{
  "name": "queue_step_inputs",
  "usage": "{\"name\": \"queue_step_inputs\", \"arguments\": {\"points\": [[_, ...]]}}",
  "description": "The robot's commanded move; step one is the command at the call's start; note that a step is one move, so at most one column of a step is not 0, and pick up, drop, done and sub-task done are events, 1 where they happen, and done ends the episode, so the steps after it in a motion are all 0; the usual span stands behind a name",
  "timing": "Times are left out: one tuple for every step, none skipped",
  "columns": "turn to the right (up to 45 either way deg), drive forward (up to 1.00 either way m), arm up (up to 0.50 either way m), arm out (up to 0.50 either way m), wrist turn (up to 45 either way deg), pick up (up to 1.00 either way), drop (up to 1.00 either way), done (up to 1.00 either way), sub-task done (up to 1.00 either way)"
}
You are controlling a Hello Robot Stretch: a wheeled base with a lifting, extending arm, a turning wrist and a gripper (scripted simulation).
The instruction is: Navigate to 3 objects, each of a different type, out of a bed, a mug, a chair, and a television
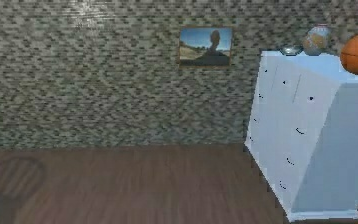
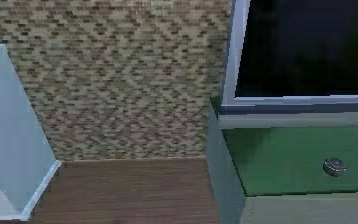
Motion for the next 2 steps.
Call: {"name": "queue_step_inputs", "arguments": {"points": [[0.0,0.15,0.00,0.00,0.0,0.00,0.00,0.00,0.00],[-45.0,0.00,0.00,0.00,0.0,0.00,0.00,0.00,0.00]]}}
